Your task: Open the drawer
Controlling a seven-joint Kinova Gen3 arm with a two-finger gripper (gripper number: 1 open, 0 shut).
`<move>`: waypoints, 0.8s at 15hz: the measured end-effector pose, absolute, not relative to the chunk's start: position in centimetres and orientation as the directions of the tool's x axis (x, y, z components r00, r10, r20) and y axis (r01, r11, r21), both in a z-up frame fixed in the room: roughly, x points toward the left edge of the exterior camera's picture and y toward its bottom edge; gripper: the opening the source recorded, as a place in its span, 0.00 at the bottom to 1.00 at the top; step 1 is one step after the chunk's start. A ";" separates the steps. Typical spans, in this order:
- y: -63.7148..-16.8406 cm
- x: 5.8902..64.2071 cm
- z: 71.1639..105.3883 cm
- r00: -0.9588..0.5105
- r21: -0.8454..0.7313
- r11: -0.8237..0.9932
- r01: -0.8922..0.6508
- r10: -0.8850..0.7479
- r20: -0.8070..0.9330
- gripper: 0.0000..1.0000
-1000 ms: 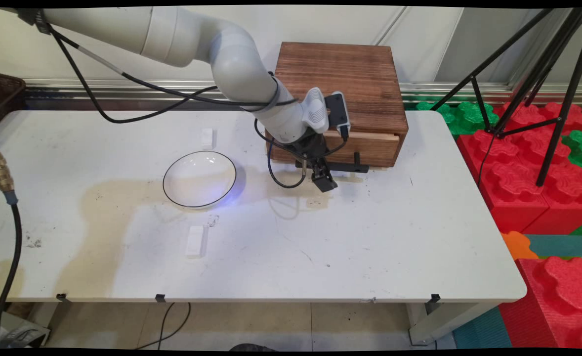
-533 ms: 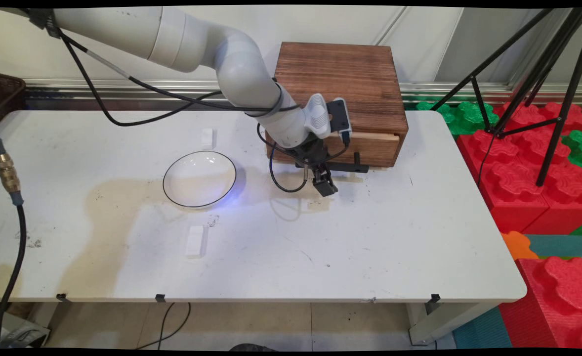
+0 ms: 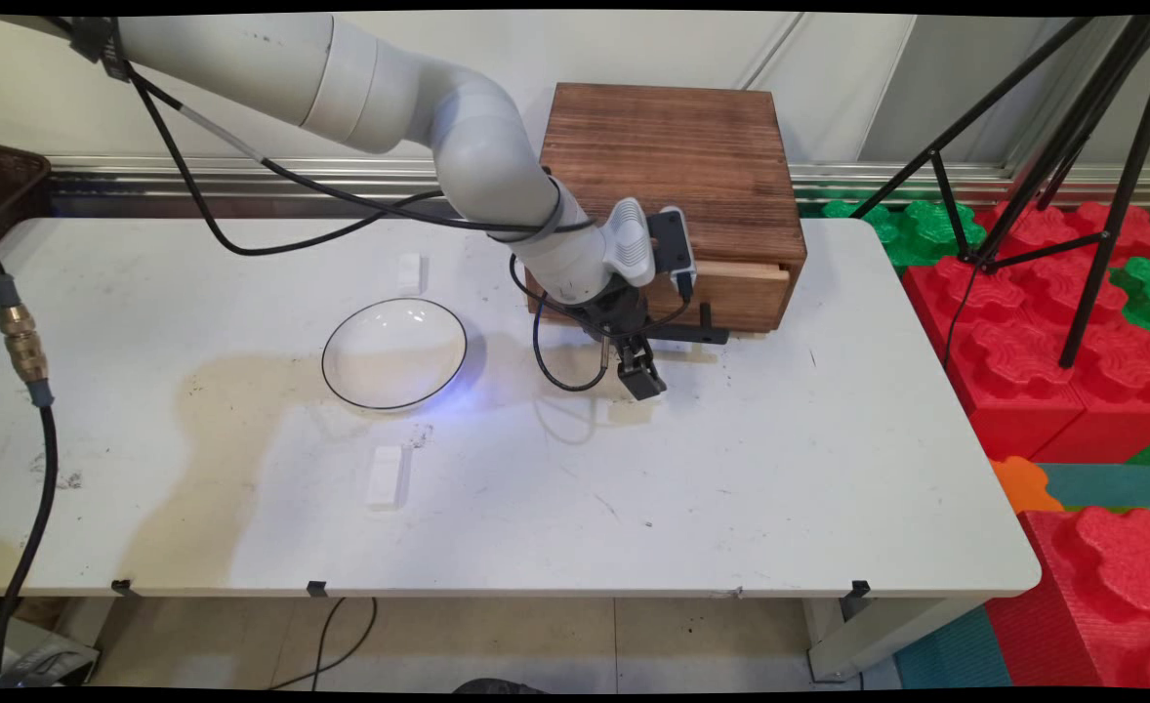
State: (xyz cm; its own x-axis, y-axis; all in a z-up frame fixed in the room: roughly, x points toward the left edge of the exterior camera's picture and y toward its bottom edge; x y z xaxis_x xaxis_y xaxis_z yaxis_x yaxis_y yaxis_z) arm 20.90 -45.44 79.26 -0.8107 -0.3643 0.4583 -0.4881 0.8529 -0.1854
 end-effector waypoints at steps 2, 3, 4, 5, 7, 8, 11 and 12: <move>-45.3 20.8 79.2 -0.811 -0.182 0.854 -0.488 -0.366 0.456 1.00; -45.1 20.7 79.1 -0.812 -0.180 0.855 -0.487 -0.367 0.454 1.00; -44.9 20.7 79.1 -0.812 -0.177 0.855 -0.487 -0.369 0.453 1.00; -44.8 20.7 79.0 -0.812 -0.175 0.856 -0.487 -0.369 0.452 1.00; -44.5 20.6 79.0 -0.813 -0.171 0.858 -0.485 -0.370 0.450 1.00; -44.2 20.6 78.9 -0.813 -0.168 0.859 -0.484 -0.371 0.449 1.00; -43.5 20.4 78.9 -0.815 -0.161 0.863 -0.479 -0.369 0.446 1.00; -43.2 20.3 79.0 -0.816 -0.160 0.865 -0.476 -0.367 0.446 1.00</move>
